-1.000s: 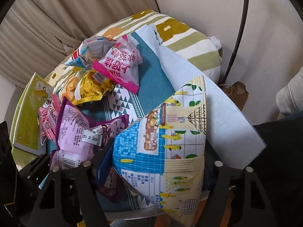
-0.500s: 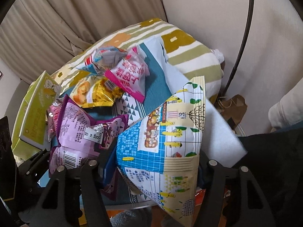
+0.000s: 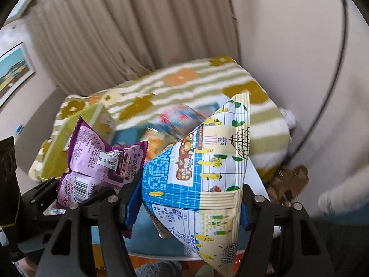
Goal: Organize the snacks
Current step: 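Lower both packets into the cardboard box and open both tools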
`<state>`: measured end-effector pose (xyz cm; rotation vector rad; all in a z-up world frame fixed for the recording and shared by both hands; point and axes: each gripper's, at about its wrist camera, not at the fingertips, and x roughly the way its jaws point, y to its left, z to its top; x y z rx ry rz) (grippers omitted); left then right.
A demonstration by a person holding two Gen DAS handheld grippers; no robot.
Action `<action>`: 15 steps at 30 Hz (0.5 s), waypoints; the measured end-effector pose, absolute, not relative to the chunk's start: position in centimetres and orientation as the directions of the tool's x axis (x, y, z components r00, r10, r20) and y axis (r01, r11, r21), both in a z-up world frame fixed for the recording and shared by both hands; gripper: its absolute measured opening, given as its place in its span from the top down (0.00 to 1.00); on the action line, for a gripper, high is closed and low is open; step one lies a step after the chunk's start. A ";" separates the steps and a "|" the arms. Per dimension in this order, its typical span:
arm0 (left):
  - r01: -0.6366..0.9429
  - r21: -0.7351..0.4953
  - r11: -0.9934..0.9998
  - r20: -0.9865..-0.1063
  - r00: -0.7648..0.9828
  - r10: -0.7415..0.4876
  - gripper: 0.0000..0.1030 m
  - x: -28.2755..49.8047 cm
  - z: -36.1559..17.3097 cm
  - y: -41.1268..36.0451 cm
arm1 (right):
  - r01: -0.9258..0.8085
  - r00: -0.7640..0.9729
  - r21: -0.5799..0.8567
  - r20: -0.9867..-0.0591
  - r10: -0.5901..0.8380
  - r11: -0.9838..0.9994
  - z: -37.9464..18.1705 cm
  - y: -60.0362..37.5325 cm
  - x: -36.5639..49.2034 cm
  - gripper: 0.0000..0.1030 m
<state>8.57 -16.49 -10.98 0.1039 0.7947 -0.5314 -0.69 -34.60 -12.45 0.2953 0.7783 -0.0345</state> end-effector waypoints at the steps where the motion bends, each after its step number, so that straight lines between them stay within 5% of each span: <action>1: 0.472 -0.103 0.876 -0.698 0.593 -0.402 0.39 9.1 -10.4 -15.5 | 0.113 0.722 0.246 -0.686 0.090 0.963 -11.7 -33.8 0.0 0.40; 15: 0.207 -0.084 0.975 -0.720 0.664 -0.203 0.39 20.1 -8.7 3.2 | -0.144 0.728 0.248 -0.629 0.272 0.958 -8.2 -20.1 12.0 0.40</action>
